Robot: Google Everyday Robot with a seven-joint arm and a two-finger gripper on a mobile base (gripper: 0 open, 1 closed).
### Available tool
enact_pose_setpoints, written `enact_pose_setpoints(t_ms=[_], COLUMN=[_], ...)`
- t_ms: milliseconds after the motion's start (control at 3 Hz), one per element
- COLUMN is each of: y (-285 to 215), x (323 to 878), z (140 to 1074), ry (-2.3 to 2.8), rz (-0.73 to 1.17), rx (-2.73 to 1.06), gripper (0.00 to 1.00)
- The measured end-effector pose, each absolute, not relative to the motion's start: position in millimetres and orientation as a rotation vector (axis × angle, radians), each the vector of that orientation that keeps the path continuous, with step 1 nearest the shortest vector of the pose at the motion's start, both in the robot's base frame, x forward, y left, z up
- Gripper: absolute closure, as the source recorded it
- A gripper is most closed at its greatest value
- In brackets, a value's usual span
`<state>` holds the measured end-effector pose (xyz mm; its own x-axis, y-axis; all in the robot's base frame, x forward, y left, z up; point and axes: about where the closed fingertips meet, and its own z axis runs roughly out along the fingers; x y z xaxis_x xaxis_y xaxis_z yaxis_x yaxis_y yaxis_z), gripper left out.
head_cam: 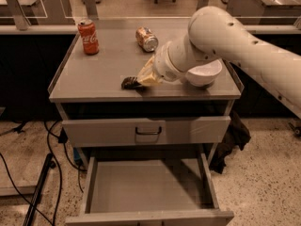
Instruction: Pick rxbar chocolate from middle drawer and place on counter
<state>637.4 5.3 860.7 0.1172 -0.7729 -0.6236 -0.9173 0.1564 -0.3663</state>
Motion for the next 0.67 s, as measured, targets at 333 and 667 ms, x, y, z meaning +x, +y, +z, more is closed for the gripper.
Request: enact_pose_setpoints(t_ms=[333, 667], y=[0.8, -0.2], x=[635.6, 635.7], z=[838.3, 836.5], ry=[1.673, 1.673], rz=[0.285, 0.288], rx=[-1.602, -1.597], gripper=[1.00, 0.84])
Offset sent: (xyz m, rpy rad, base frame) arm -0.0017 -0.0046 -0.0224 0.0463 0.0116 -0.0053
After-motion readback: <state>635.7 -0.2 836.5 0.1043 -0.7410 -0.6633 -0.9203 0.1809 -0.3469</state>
